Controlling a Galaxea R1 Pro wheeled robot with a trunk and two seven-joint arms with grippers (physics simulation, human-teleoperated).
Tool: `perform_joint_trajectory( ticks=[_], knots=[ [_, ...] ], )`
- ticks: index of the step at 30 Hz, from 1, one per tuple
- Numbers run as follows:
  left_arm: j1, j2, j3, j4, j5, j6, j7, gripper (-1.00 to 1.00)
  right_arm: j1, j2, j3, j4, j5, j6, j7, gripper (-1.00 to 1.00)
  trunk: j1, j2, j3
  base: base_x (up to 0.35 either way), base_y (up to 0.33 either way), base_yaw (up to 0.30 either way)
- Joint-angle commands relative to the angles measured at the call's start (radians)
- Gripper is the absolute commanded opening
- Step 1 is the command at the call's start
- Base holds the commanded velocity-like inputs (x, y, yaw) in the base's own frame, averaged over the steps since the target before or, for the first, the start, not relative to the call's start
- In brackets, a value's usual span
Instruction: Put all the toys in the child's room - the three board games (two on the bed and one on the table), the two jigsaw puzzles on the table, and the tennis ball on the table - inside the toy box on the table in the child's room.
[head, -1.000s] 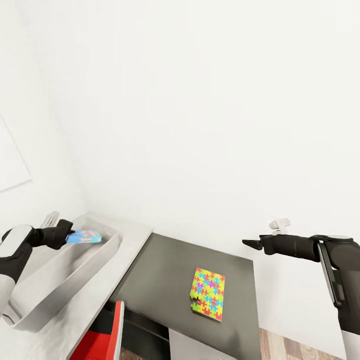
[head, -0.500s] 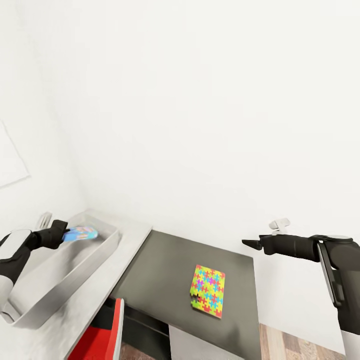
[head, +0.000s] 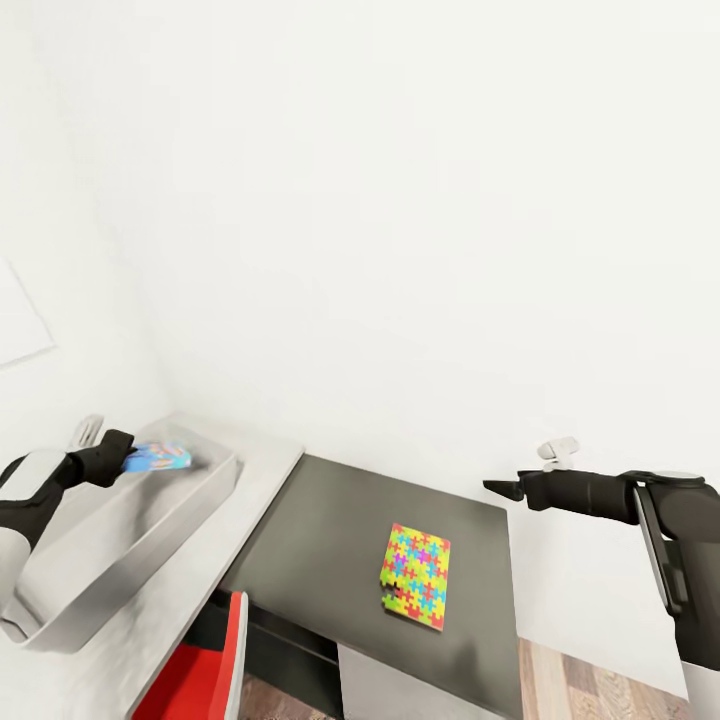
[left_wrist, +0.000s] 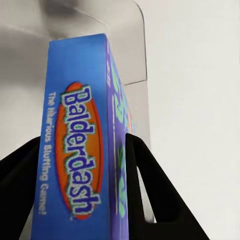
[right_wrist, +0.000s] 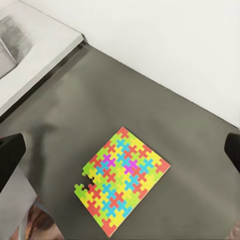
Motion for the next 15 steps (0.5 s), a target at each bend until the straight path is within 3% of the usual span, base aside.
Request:
perform_joint_trajectory(
  ticks=[1,2,3,12,15],
  knots=[
    [-0.005,0.001,0.002,0.003,0.002,0.005,0.009,-1.00,-0.002,0.000,-0.001,-0.001,0.010,0.006,0.010,1.00,0.001,-0.002,-0.004,0.000,0.000,0.000],
    [-0.006,0.001,0.001,0.004,-0.007,0.006,0.009,-1.00,-0.002,0.000,-0.001,-0.001,0.010,0.006,0.010,1.00,0.001,-0.002,-0.005,0.000,0.000,0.000],
    [-0.008,0.002,0.000,0.006,-0.043,0.008,0.008,-1.00,-0.002,0.000,-0.001,-0.001,0.010,0.006,0.010,1.00,0.001,-0.002,-0.007,0.000,0.000,0.000],
    [-0.008,0.000,0.000,0.008,-0.062,0.001,0.002,-1.00,0.000,0.000,0.000,-0.001,0.010,0.006,0.010,1.00,0.001,-0.002,-0.021,0.000,0.000,0.000],
    [-0.008,-0.001,-0.001,0.009,-0.064,-0.005,-0.071,-1.00,0.001,0.000,0.003,-0.001,0.010,0.006,0.010,1.00,0.001,-0.002,-0.026,0.000,0.000,0.000]
  ],
)
